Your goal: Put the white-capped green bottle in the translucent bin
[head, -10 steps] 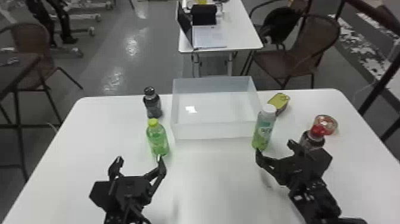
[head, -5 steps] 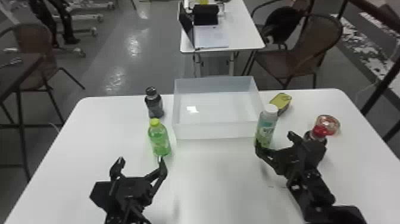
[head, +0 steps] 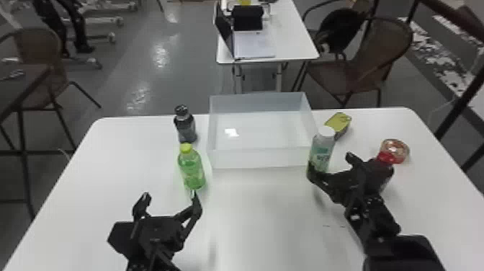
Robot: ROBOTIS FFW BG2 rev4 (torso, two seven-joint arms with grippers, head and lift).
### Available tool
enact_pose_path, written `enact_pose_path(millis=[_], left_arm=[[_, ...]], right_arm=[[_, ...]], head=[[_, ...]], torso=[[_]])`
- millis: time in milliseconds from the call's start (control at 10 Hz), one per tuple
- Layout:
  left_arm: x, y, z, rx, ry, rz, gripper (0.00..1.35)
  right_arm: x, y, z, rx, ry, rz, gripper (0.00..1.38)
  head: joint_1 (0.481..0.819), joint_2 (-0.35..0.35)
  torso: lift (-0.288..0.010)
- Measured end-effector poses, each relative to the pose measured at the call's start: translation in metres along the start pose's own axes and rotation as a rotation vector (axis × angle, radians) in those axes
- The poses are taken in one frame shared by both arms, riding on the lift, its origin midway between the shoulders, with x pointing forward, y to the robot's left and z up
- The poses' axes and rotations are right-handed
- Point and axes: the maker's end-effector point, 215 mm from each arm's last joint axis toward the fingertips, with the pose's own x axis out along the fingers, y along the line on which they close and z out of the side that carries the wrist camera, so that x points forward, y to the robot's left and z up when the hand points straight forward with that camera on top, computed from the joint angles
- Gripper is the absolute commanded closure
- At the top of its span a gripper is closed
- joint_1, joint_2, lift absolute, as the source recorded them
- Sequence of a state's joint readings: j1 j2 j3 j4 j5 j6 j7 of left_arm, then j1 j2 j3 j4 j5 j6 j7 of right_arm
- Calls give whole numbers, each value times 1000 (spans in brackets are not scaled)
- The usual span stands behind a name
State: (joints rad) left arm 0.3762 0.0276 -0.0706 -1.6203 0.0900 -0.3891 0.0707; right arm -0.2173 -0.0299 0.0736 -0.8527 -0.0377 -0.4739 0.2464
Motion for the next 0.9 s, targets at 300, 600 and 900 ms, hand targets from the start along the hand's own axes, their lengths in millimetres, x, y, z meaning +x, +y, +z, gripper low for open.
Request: enact_pose_path(millis=[300, 600, 900], left_arm=[[1, -4, -6, -6, 19, -10, 127], [3, -7, -6, -9, 17, -18, 127], [4, -7, -6, -12, 14, -15, 127]], right_arm=[[10, 4, -2, 11, 9, 15, 538], [13, 19, 0, 40, -1, 50, 901], [-6, 47, -3, 110, -11, 94, 901]], head=[[695, 60], [695, 73], [695, 98]], torso=[[-77], [-77], [-77]])
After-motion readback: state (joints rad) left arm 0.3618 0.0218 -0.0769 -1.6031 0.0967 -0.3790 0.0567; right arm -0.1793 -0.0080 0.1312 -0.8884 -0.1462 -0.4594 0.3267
